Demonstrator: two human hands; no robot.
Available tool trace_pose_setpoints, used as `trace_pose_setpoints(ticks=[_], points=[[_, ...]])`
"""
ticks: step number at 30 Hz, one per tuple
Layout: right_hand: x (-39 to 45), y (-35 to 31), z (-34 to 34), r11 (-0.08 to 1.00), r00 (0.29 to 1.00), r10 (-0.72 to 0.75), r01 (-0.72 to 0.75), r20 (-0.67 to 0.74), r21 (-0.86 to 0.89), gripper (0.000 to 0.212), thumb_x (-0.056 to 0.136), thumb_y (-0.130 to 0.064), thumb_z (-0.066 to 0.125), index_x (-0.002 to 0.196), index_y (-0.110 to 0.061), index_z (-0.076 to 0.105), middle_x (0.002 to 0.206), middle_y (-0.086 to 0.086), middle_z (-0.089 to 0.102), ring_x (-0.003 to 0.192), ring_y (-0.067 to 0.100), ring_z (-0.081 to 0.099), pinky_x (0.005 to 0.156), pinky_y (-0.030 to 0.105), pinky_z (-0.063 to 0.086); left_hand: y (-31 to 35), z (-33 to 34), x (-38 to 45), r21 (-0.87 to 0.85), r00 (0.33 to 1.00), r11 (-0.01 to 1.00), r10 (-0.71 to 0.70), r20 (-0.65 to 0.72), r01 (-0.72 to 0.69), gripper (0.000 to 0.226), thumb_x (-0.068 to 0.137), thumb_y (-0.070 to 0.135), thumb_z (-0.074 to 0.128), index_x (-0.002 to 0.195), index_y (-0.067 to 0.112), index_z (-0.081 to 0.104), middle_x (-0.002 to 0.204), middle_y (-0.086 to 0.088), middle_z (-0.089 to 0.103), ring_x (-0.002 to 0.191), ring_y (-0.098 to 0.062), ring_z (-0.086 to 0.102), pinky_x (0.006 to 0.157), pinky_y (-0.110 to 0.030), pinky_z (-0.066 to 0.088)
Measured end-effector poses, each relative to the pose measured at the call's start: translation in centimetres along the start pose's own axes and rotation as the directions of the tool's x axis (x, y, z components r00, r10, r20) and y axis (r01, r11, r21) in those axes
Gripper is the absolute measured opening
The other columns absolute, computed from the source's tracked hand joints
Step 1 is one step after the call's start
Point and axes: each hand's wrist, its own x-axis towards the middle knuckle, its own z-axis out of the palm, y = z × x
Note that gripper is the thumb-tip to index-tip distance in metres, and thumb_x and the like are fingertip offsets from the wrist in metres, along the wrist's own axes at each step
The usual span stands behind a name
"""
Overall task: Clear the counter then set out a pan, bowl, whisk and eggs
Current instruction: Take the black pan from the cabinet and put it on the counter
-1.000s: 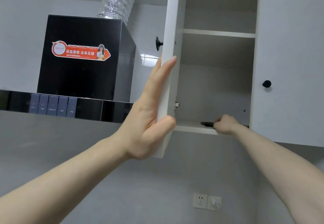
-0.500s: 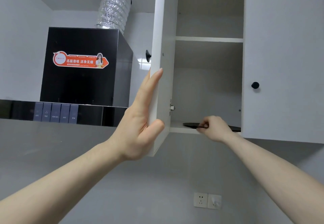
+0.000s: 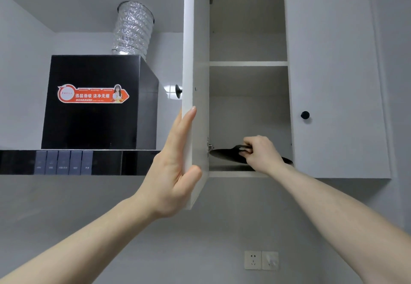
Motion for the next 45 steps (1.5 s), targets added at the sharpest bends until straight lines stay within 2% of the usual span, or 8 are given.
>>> trace_pose_setpoints(ticks=[8, 13, 19, 22, 30, 37, 41, 45], points=[[-1.1, -0.4, -0.9, 0.981, 0.993, -0.084, 0.096, 0.078, -0.166, 0.047, 0.088, -0.012, 0.063, 0.059, -0.020, 0.027, 0.065, -0.003, 0.047, 0.073, 0.023, 0.048, 0.059, 0.037, 0.043, -0.1, -0.5, -0.2, -0.030, 0.999, 0.999, 0.020, 0.034, -0.019, 0.099, 0.078, 0.001, 0.047, 0.160, 0.036, 0.005, 0.168, 0.015, 0.003, 0.155, -0.007, -0.001, 0.120, -0.013, 0.006], [-1.4, -1.8, -1.1, 0.986, 0.997, 0.056, -0.048, 0.043, -0.159, 0.044, 0.086, 0.000, 0.056, 0.058, -0.021, 0.029, 0.065, 0.000, 0.042, 0.071, 0.024, 0.047, 0.050, 0.025, 0.026, 0.4, -0.9, 0.1, -0.039, 0.998, 0.999, 0.021, 0.053, -0.019, 0.098, 0.078, 0.004, 0.047, 0.159, 0.038, 0.004, 0.168, 0.014, -0.001, 0.153, 0.000, -0.002, 0.110, -0.001, 0.007], [-1.5, -3.6, -0.5, 0.960, 0.979, 0.189, -0.169, 0.071, -0.222, 0.033, 0.088, -0.001, 0.050, 0.063, -0.019, 0.039, 0.073, 0.004, 0.050, 0.073, 0.031, 0.052, 0.056, 0.035, 0.036, 0.4, -1.3, -0.1, -0.016, 0.998, 1.000, 0.028, 0.060, -0.027, 0.098, 0.078, 0.007, 0.048, 0.159, 0.038, 0.002, 0.168, 0.012, -0.005, 0.149, 0.010, -0.003, 0.099, 0.008, 0.010], [-1.0, -3.8, -0.1, 0.950, 0.968, 0.246, -0.233, 0.038, -0.208, 0.035, 0.087, 0.003, 0.049, 0.062, -0.020, 0.038, 0.068, 0.000, 0.046, 0.067, 0.029, 0.048, 0.047, 0.030, 0.025, 0.4, -1.2, -0.1, -0.012, 0.998, 1.000, 0.029, 0.057, -0.028, 0.097, 0.078, 0.008, 0.047, 0.159, 0.038, 0.002, 0.168, 0.013, -0.003, 0.149, 0.009, -0.004, 0.100, 0.007, 0.009], [1.2, -4.8, -1.0, 0.955, 0.943, 0.292, -0.297, -0.161, -0.008, 0.030, 0.089, 0.002, 0.049, 0.066, -0.017, 0.046, 0.070, 0.006, 0.054, 0.068, 0.031, 0.047, 0.059, 0.035, 0.031, 0.1, -1.3, 0.1, -0.024, 0.997, 0.999, 0.043, 0.058, -0.041, 0.096, 0.080, 0.009, 0.047, 0.159, 0.038, 0.001, 0.168, 0.013, -0.003, 0.149, 0.011, -0.003, 0.098, 0.008, 0.010], [1.9, -6.1, -5.0, 0.911, 0.834, 0.406, -0.337, -0.373, 0.236, 0.034, 0.091, -0.005, 0.055, 0.062, -0.018, 0.042, 0.063, 0.006, 0.054, 0.062, 0.032, 0.049, 0.053, 0.038, 0.040, -0.1, -1.1, 0.1, -0.020, 0.997, 0.998, 0.056, 0.051, -0.055, 0.095, 0.080, 0.012, 0.046, 0.158, 0.041, 0.000, 0.168, 0.017, -0.007, 0.143, 0.020, -0.001, 0.101, -0.002, 0.016], [1.2, -7.5, -9.0, 0.900, 0.812, 0.423, -0.327, -0.402, 0.288, 0.014, 0.091, -0.009, 0.065, 0.081, -0.001, 0.058, 0.073, 0.007, 0.064, 0.071, 0.033, 0.061, 0.065, 0.040, 0.054, -0.2, -1.1, 0.1, -0.016, 0.997, 0.998, 0.065, 0.040, -0.065, 0.094, 0.080, 0.012, 0.045, 0.159, 0.040, 0.001, 0.167, 0.017, -0.009, 0.145, 0.018, -0.003, 0.103, -0.020, 0.025], [-0.4, -9.5, -13.5, 0.888, 0.814, 0.450, -0.363, -0.368, 0.282, 0.015, 0.091, -0.012, 0.070, 0.105, -0.006, 0.068, 0.091, 0.003, 0.069, 0.091, 0.027, 0.068, 0.086, 0.039, 0.057, 0.2, -1.1, 0.0, -0.022, 0.999, 0.999, 0.035, 0.041, -0.034, 0.093, 0.081, 0.017, 0.045, 0.158, 0.043, 0.000, 0.166, 0.022, -0.011, 0.146, 0.011, 0.015, 0.103, -0.033, 0.040]])
